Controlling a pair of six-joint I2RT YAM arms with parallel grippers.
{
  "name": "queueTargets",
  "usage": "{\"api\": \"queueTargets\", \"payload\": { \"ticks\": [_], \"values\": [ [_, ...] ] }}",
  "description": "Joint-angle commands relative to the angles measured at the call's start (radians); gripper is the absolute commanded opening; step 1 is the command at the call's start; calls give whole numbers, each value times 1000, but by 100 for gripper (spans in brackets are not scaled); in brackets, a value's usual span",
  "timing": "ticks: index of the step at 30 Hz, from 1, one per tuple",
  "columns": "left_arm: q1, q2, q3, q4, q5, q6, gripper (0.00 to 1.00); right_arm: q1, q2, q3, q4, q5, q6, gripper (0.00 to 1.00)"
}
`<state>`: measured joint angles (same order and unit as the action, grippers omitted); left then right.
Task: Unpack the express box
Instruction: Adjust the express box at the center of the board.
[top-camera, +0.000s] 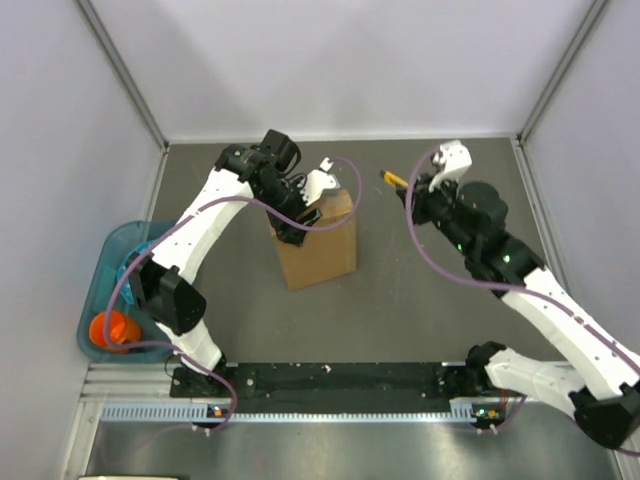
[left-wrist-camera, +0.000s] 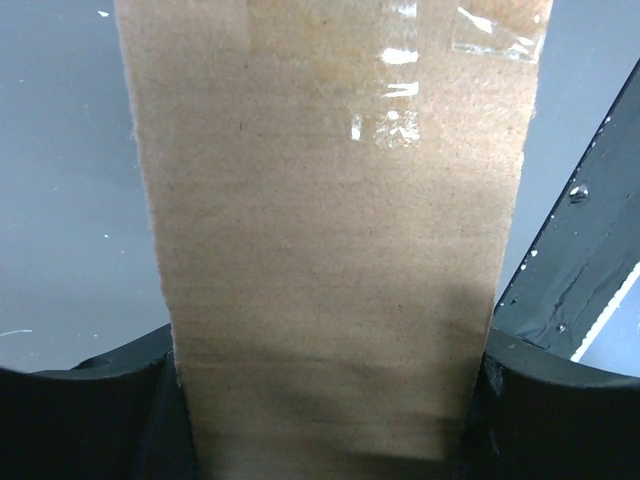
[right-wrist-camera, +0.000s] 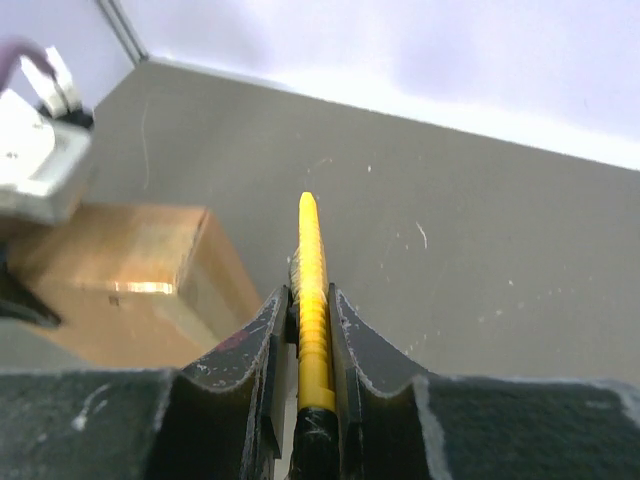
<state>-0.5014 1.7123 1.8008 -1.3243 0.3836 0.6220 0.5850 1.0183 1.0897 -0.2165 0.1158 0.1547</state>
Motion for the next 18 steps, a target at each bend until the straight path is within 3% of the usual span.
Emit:
{"api": "queueTargets", "payload": {
  "ticks": [1,5,11,18],
  "values": [
    [21,21,-58,-207,25,-22,43,114,-115,-163,98,151,-75,0],
    [50,43,-86,-211,5,16,41,235,-208,-261,138,227,-78,0],
    [89,87,-122,-213,-35,70,41,416,-218,-324,167,378,-104,0],
    [90,110,-129,-211,-23,113,40,446,-198,-343,265,409,-142,0]
  ]
}}
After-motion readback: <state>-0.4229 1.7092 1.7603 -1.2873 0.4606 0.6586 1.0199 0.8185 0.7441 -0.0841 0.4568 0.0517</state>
